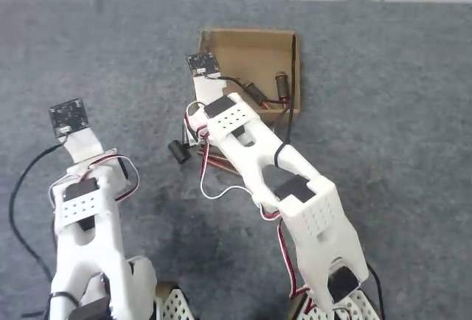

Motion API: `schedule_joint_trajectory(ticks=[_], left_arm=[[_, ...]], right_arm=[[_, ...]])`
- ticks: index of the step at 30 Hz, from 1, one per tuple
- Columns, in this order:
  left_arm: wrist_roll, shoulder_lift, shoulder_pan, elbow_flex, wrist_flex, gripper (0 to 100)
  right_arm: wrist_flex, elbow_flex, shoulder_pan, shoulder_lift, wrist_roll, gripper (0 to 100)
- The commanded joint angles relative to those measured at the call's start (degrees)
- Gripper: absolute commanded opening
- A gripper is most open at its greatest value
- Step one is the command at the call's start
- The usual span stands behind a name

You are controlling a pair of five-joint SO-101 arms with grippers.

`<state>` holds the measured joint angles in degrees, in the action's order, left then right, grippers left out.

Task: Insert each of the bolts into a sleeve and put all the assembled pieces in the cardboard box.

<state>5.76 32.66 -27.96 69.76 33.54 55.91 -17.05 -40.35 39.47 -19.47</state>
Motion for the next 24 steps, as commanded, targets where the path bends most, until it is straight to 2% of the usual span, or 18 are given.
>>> schedule_joint_trajectory(ticks=[1, 12, 21, 24], left_arm=[[0.2, 0.3, 0.2, -2.3, -1.4, 1], [0.1, 0.2, 0.2, -2.3, -1.4, 1], [0.1, -0.1, 0.2, -2.1, -2.9, 1], [0.1, -0.1, 0.2, -2.1, -2.9, 1]], right_arm=[[4.7, -1.8, 2.1, -1.9, -0.1, 0.7], [21.8, -1.5, 9.8, -16.5, -0.1, 0.7], [29.0, -1.4, 17.6, -22.5, -0.1, 0.7], [29.8, 0.6, 19.7, -23.7, 2.6, 0.7]])
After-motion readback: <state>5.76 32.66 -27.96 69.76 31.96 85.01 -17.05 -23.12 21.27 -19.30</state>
